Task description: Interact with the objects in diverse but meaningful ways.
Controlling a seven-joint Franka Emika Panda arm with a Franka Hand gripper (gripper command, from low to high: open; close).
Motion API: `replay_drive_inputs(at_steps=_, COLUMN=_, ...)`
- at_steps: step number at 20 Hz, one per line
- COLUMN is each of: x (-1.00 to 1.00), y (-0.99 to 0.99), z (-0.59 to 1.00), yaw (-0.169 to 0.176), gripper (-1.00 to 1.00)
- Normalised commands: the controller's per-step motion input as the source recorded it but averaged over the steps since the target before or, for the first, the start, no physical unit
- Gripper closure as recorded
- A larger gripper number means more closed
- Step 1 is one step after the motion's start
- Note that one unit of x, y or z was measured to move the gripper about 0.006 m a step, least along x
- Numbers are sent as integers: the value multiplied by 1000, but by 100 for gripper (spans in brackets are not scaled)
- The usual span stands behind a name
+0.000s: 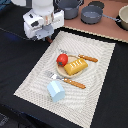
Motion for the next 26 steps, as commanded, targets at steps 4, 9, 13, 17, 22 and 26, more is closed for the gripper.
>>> replay_drive_inputs(at_steps=4, x=-637, y=-61, z=483, yaw=-83, gripper=100)
replay_drive_inputs(at_steps=9, x=-410, y=-26, z=1000, yaw=-122, gripper=100)
replay_drive_inputs(at_steps=13, x=205, y=0, z=1000, yaw=-99, gripper=100)
replay_drive_inputs(at_steps=17, x=532, y=16, z=810, yaw=-78, gripper=100)
replay_drive_inputs(at_steps=22, x=861, y=6, z=666, yaw=-16, gripper=100)
replay_drive_inputs(at_steps=26, x=1000, y=0, z=594, yaw=0, gripper=100)
